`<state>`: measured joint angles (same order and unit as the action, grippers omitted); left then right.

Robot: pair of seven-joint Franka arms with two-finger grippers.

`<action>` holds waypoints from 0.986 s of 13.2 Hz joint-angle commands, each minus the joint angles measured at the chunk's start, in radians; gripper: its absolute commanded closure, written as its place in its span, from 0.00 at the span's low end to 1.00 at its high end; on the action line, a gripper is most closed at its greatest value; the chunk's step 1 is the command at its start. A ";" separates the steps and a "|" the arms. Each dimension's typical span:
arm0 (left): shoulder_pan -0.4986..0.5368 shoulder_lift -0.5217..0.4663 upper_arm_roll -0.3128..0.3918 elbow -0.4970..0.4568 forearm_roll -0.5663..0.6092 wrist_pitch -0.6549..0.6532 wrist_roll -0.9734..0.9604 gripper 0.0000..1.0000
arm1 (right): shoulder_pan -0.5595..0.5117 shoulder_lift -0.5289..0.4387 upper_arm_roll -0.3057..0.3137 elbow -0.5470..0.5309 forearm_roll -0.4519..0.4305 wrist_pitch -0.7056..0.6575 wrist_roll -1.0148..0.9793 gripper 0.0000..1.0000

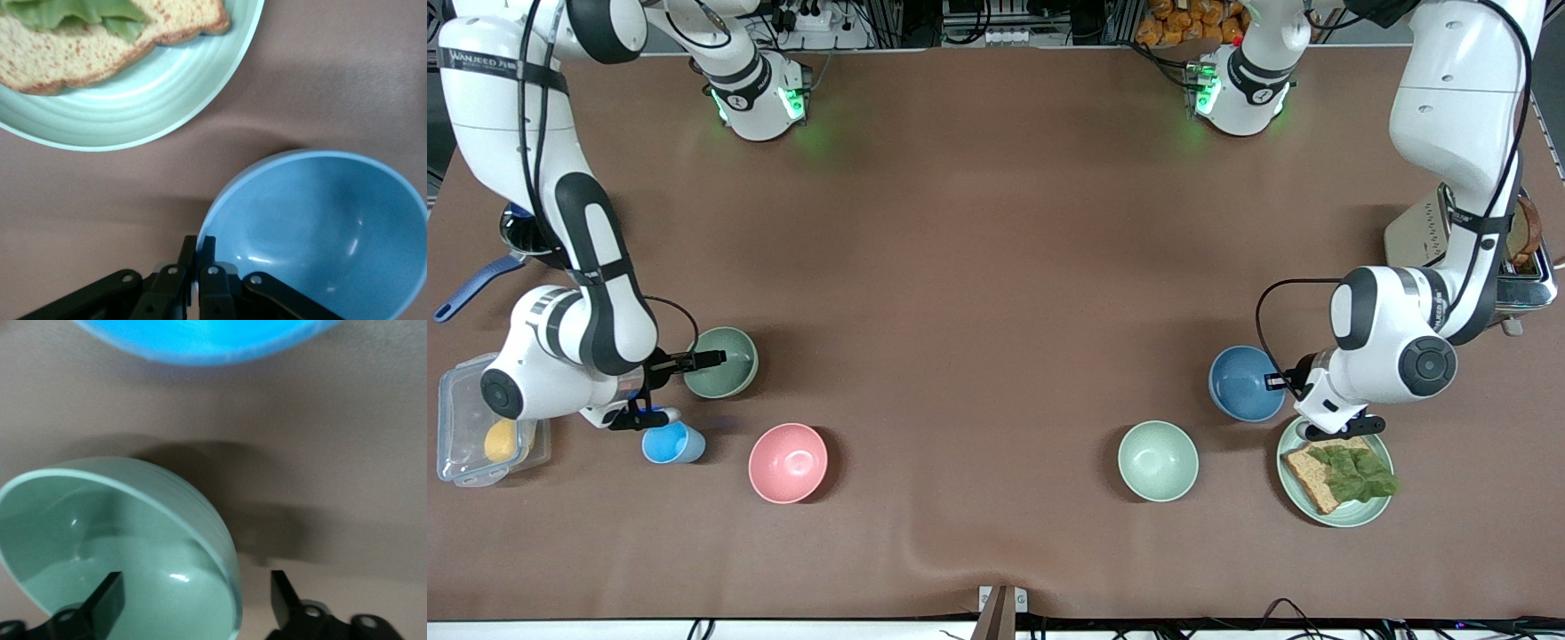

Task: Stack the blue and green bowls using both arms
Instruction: 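Grasp the blue bowl with the left gripper while the right gripper grasps the green bowl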

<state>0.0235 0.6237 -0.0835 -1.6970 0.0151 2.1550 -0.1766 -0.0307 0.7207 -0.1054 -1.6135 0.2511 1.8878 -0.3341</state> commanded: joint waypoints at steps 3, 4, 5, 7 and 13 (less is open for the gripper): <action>0.006 -0.038 -0.004 0.002 -0.003 0.010 0.005 1.00 | -0.005 0.016 0.000 0.018 0.017 -0.004 -0.045 0.91; 0.004 -0.054 -0.012 0.003 -0.003 0.008 0.002 1.00 | -0.005 0.016 0.000 0.018 0.017 -0.004 -0.045 0.91; 0.004 -0.071 -0.028 0.003 -0.004 -0.001 -0.010 1.00 | -0.005 0.016 0.000 0.018 0.017 -0.006 -0.045 0.92; 0.004 -0.126 -0.045 0.003 -0.009 -0.059 -0.038 1.00 | -0.003 0.013 0.001 0.018 0.017 -0.010 -0.046 0.93; 0.003 -0.243 -0.165 0.042 -0.009 -0.248 -0.251 1.00 | 0.012 -0.036 0.001 0.030 0.016 -0.074 -0.134 0.99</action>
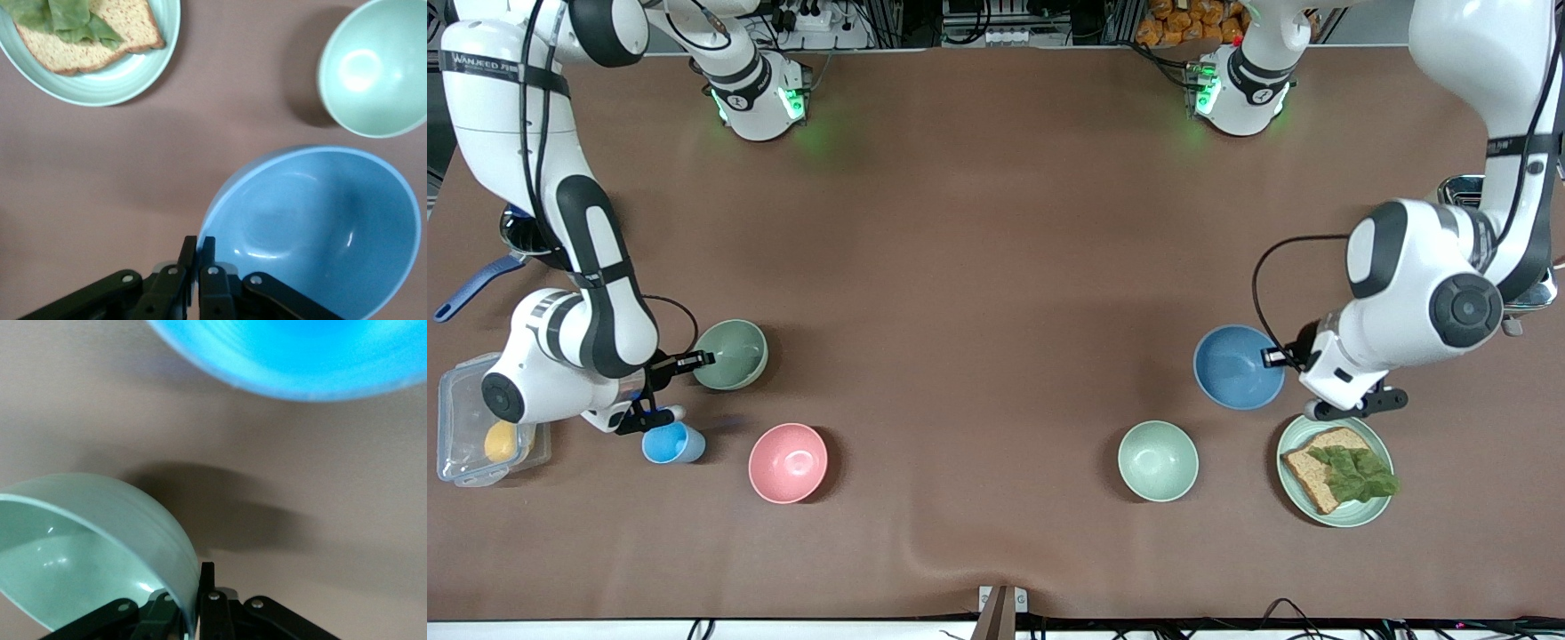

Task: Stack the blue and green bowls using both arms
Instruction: 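Grasp the blue bowl with the left gripper while the right gripper grasps the green bowl, then carry the blue bowl with the left gripper while the right gripper carries the green bowl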

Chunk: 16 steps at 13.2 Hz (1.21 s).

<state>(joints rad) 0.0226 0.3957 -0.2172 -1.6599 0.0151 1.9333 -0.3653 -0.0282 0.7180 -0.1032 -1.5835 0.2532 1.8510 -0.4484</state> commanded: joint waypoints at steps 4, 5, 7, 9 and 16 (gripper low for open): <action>0.002 -0.046 -0.109 0.022 -0.009 -0.080 -0.162 1.00 | 0.027 -0.071 0.002 0.002 0.014 -0.082 -0.018 0.99; 0.002 -0.049 -0.128 0.035 -0.006 -0.111 -0.197 1.00 | 0.031 -0.078 0.006 0.003 0.014 -0.094 -0.018 0.99; 0.007 -0.060 -0.149 0.022 0.008 -0.164 -0.228 1.00 | 0.056 -0.106 0.016 0.003 0.014 -0.113 -0.009 0.99; 0.010 -0.066 -0.148 0.014 0.009 -0.172 -0.222 1.00 | 0.086 -0.121 0.016 0.002 0.023 -0.125 0.019 0.99; 0.004 -0.063 -0.149 0.009 0.039 -0.163 -0.230 1.00 | 0.227 -0.118 0.014 0.002 0.243 -0.093 0.360 0.99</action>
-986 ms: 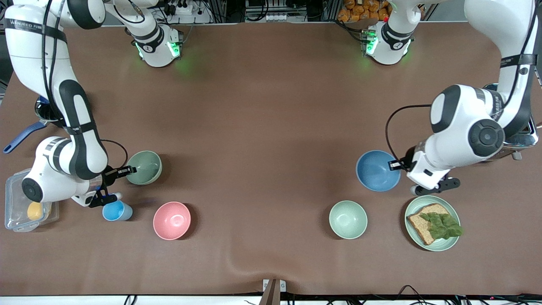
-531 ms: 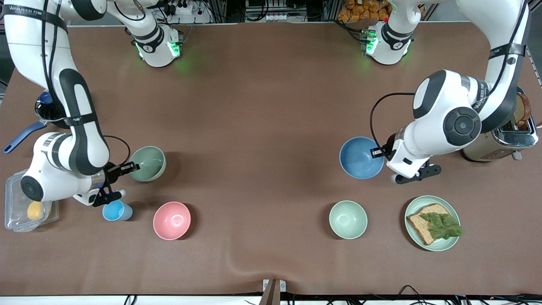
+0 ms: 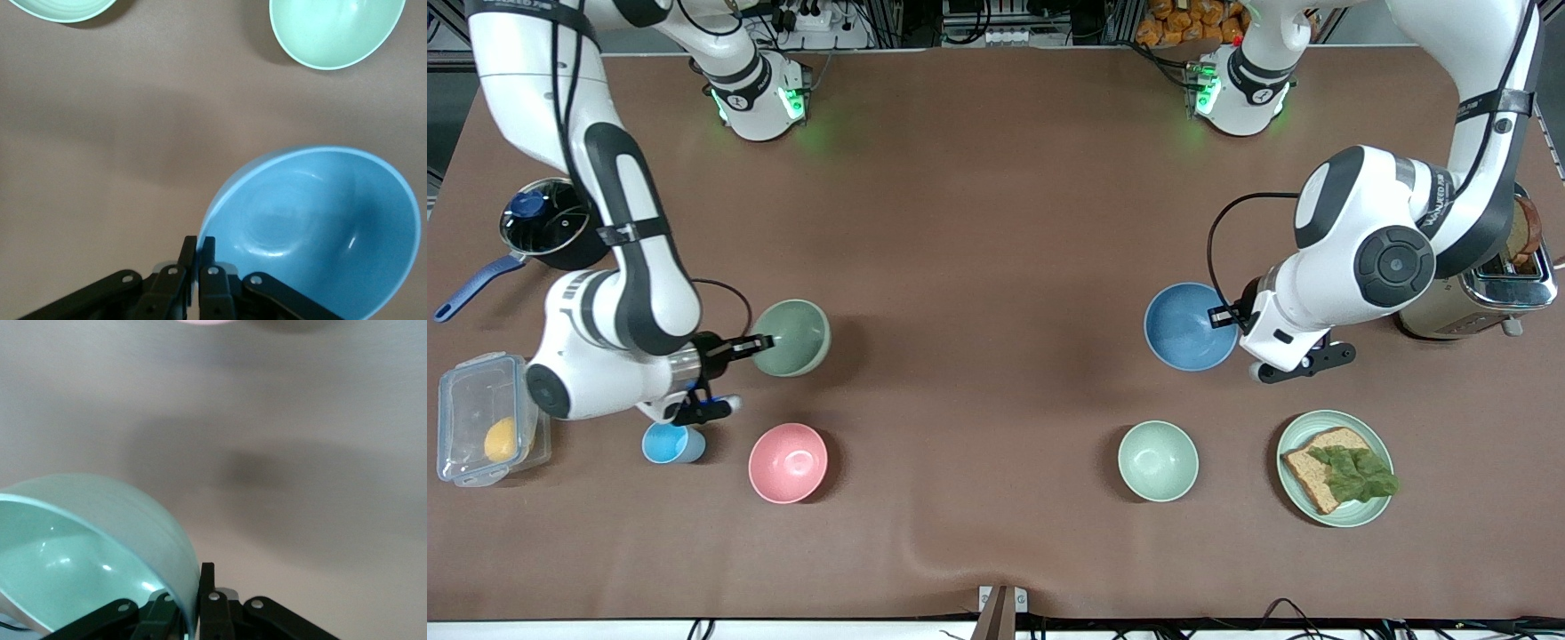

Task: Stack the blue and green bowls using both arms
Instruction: 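Carry the blue bowl with the left gripper while the right gripper carries the green bowl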

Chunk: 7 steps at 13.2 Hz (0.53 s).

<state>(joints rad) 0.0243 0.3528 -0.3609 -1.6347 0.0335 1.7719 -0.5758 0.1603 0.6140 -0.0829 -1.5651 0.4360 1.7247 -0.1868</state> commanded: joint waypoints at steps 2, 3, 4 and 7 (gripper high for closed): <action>0.002 -0.015 -0.010 -0.016 0.008 0.004 -0.025 1.00 | 0.085 -0.011 -0.005 -0.016 0.078 0.079 0.174 0.98; 0.000 -0.014 -0.012 -0.016 0.006 0.007 -0.029 1.00 | 0.105 -0.010 -0.005 -0.015 0.079 0.107 0.222 0.98; 0.000 -0.011 -0.012 -0.016 0.002 0.009 -0.030 1.00 | 0.137 -0.010 -0.005 -0.015 0.089 0.133 0.283 0.98; -0.003 -0.008 -0.012 -0.017 0.000 0.015 -0.030 1.00 | 0.243 0.007 -0.005 -0.015 0.138 0.245 0.478 0.98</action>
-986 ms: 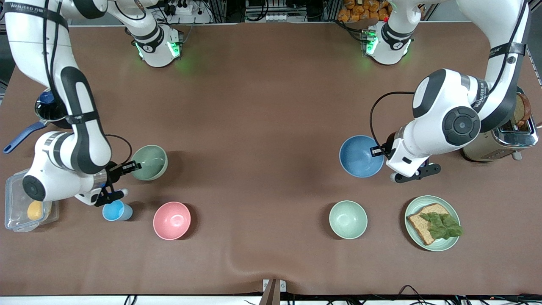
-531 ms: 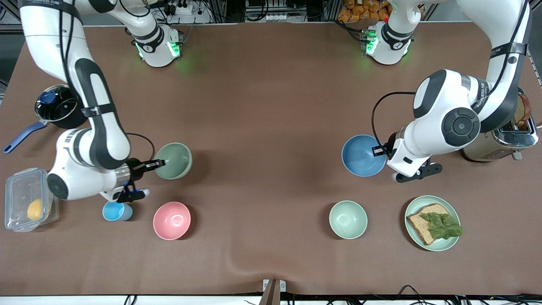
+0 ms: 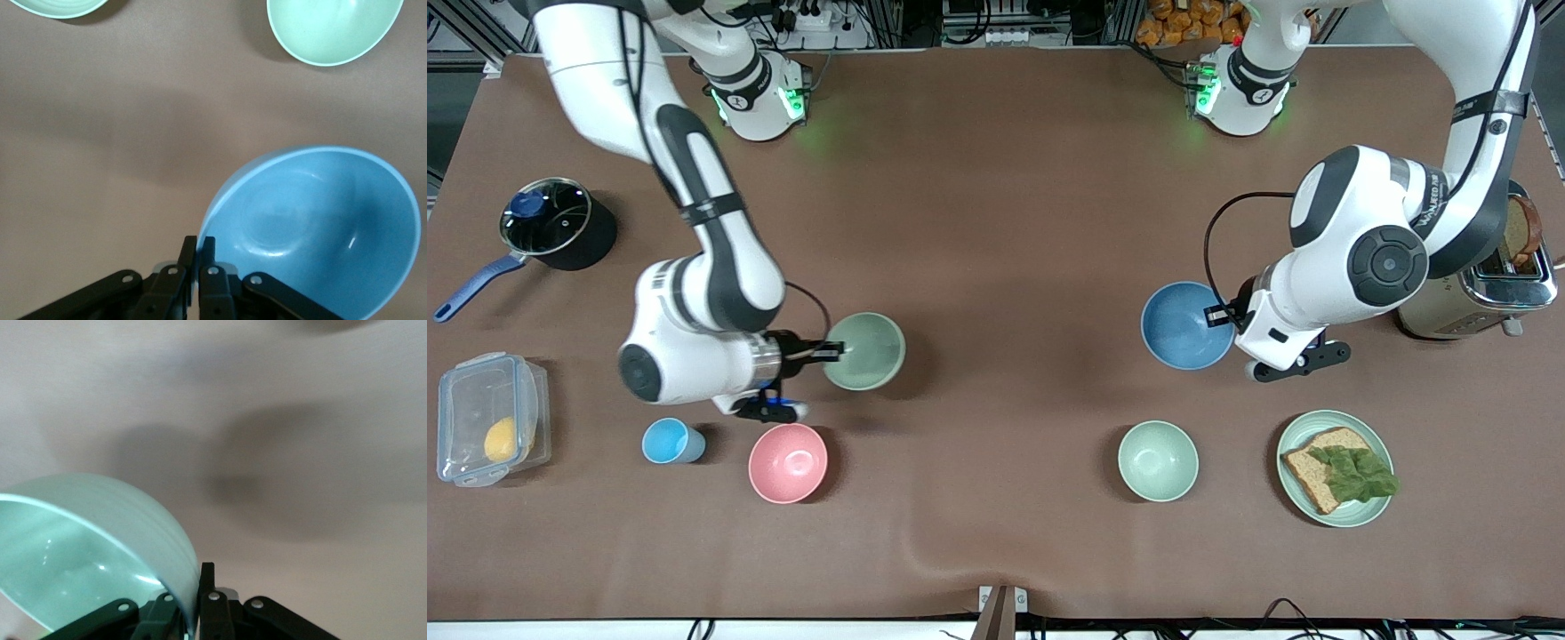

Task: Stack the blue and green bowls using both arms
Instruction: 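Carry the blue bowl with the left gripper while the right gripper carries the green bowl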

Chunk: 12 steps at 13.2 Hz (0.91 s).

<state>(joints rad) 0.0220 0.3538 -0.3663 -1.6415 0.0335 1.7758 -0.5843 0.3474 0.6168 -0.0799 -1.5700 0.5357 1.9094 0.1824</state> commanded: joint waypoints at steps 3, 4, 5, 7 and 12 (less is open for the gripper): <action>0.000 0.001 -0.006 -0.021 -0.010 0.031 -0.023 1.00 | 0.145 0.040 -0.007 -0.009 0.142 0.175 0.244 0.98; 0.000 0.002 -0.006 -0.029 -0.030 0.049 -0.026 1.00 | 0.169 0.053 -0.009 -0.010 0.180 0.216 0.265 0.98; 0.000 0.004 -0.006 -0.035 -0.043 0.062 -0.026 1.00 | 0.212 0.073 -0.009 -0.010 0.197 0.262 0.313 0.98; 0.000 0.017 -0.006 -0.040 -0.044 0.071 -0.026 1.00 | 0.271 0.104 -0.009 -0.004 0.204 0.363 0.464 0.97; -0.022 0.030 -0.006 -0.057 -0.133 0.128 -0.061 1.00 | 0.360 0.161 -0.007 0.021 0.225 0.522 0.617 0.96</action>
<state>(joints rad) 0.0156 0.3920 -0.3700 -1.6852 -0.0707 1.8828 -0.5950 0.6766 0.7514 -0.0781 -1.5765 0.7221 2.3850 0.7552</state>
